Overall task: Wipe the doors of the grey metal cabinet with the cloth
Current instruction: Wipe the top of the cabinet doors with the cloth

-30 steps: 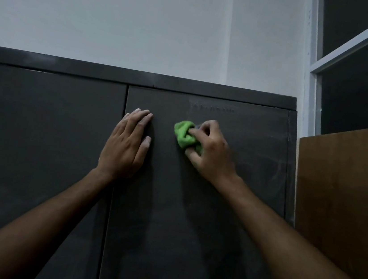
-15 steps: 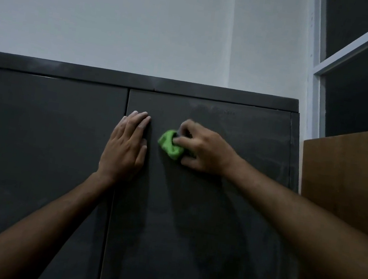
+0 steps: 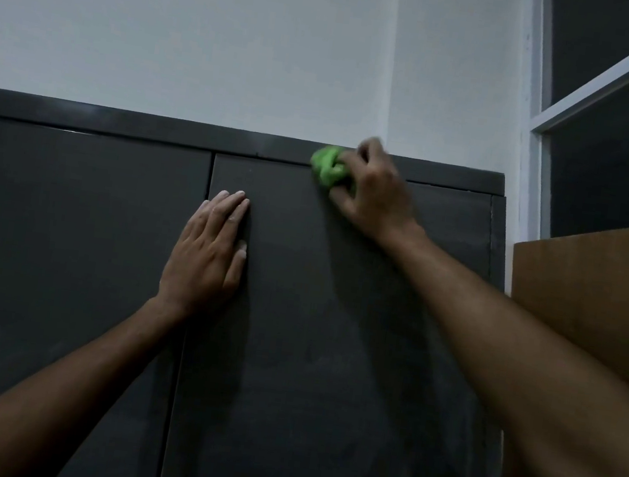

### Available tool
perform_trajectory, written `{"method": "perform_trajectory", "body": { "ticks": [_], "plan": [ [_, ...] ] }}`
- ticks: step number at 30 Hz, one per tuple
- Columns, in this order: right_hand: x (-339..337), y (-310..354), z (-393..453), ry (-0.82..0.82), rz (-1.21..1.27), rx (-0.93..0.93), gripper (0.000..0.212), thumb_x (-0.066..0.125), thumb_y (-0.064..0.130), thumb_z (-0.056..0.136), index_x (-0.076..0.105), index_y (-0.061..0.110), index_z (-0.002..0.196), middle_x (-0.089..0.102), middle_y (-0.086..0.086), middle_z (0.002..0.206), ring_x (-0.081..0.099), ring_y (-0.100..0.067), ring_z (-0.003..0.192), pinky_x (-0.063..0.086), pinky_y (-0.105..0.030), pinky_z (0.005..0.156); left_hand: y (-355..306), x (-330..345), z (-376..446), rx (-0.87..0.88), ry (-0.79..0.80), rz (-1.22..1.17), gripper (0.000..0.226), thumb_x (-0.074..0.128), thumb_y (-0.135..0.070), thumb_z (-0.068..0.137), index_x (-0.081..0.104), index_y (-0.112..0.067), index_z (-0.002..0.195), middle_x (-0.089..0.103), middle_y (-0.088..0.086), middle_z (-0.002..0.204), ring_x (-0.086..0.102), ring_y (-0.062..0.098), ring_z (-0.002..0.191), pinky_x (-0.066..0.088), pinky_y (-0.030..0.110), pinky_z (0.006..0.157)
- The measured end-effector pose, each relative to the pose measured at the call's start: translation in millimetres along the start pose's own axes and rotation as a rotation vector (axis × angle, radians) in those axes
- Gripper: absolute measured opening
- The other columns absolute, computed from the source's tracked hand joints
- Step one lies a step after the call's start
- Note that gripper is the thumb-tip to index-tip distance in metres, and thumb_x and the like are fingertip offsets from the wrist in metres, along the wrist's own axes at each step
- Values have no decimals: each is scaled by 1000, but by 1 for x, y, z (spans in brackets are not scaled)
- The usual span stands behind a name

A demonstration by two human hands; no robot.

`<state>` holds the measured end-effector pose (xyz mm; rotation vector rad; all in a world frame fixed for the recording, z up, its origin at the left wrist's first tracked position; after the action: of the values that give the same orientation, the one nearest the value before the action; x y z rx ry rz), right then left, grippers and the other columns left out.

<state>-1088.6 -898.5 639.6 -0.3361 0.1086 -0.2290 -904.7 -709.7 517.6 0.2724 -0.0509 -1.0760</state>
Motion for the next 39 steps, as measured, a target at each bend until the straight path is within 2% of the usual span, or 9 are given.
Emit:
{"method": "perform_trajectory", "body": {
  "ticks": [2,7,11,13,18,23,28,33,39],
  "plan": [
    [8,7,12,-83,19,193,32,64,24,85,65,11,114,49,-17,114,56,-34,100,56,-45,78,0,0,0,3,-4,3,63,38,-30,102,36,-2,159,34,15,167,28,33,157,20,48,130],
    [12,25,-17,134,47,-190,37,61,34,81,69,11,110,54,-14,110,58,-30,94,54,-38,74,-1,-1,0,10,-13,2,63,39,-30,102,37,-1,158,35,16,165,29,34,156,22,49,129],
    [-8,-20,0,-85,15,204,31,60,31,86,67,11,110,51,-16,112,56,-34,99,55,-47,79,0,2,0,-2,-14,6,63,38,-30,103,37,-1,158,35,16,166,28,33,156,21,49,130],
    [-3,-16,7,-90,-11,292,31,60,23,88,67,12,116,51,-16,117,54,-35,105,53,-48,84,0,3,-1,3,-15,14,63,38,-30,102,37,-1,158,35,16,166,29,34,156,21,49,130],
    [-13,-18,-18,154,36,-100,41,55,39,80,71,19,113,58,-8,116,57,-29,101,51,-45,84,-1,1,-1,4,-16,21,62,39,-30,102,38,-1,158,36,17,165,29,35,156,20,48,130],
    [-28,-50,-1,-40,4,276,39,58,21,81,71,21,118,58,-6,120,53,-32,106,46,-44,93,-3,3,-1,0,-40,30,62,39,-29,102,39,0,157,37,18,164,31,37,154,21,48,129],
    [-32,-43,-47,198,-5,-111,34,61,33,80,73,23,110,60,-2,120,55,-26,99,46,-43,87,0,3,-1,7,-30,35,63,38,-29,102,38,0,158,36,18,164,30,38,155,21,49,129],
    [-35,-56,-45,-2,-19,258,38,62,22,80,72,24,116,58,0,122,52,-29,103,47,-49,88,-3,2,-1,-6,-38,38,64,38,-30,101,38,0,157,36,19,164,30,38,155,19,48,130],
    [-29,-21,-120,309,43,-183,32,68,38,81,72,22,109,57,-3,121,54,-24,94,50,-42,80,-3,-1,0,-1,-22,44,64,39,-29,101,38,1,157,37,20,164,29,38,155,16,45,130]
  ]
}}
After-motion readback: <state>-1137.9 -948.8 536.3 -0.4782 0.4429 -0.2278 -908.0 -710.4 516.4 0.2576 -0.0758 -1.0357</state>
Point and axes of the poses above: each hand's wrist, its own z-axis towards the middle knuckle, its own x-axis out of the palm, y = z × x, the point moved 1 cm from there along z, towards the middle knuckle
